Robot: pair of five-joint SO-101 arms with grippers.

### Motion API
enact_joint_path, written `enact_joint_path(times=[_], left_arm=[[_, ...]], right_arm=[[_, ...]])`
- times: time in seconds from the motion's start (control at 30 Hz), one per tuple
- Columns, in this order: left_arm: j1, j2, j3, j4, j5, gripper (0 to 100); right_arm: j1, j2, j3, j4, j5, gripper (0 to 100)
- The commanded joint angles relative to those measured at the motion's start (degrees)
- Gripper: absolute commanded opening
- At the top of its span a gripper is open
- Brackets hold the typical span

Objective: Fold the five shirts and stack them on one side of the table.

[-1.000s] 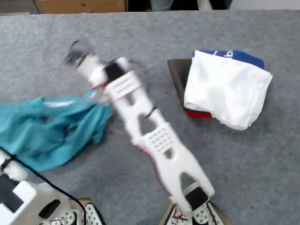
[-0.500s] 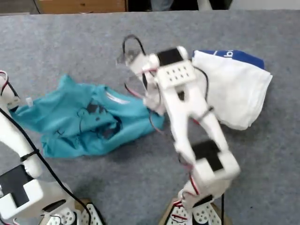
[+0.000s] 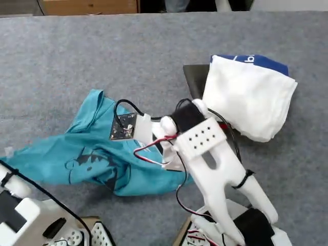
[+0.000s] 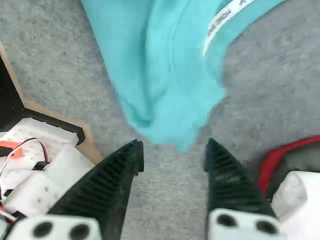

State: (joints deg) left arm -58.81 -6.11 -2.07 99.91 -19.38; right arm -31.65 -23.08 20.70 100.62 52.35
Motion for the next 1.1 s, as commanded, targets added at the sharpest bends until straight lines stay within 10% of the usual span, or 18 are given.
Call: enact_joint_path(times=[0.0,0.53,0.83,1.07], left_arm=[[-1.36,-1.93,3.56,-1.32,-2.81,3],[-2.51,-2.02,9.54,-7.03,-0.7,3],[-2.33,-2.02,9.54,-7.03,0.09,3],[-2.33,-1.67,9.54,-9.14,0.44,3]], right_arm=[[-0.44,-1.98,-7.6,0.18,0.35,22.3],[-3.34,50.95,-44.26,-24.09,-24.7,23.0],[-5.19,80.75,-81.71,-9.49,-26.73,22.4],[-4.13,97.36,-103.43,0.88,-26.73,2.3]])
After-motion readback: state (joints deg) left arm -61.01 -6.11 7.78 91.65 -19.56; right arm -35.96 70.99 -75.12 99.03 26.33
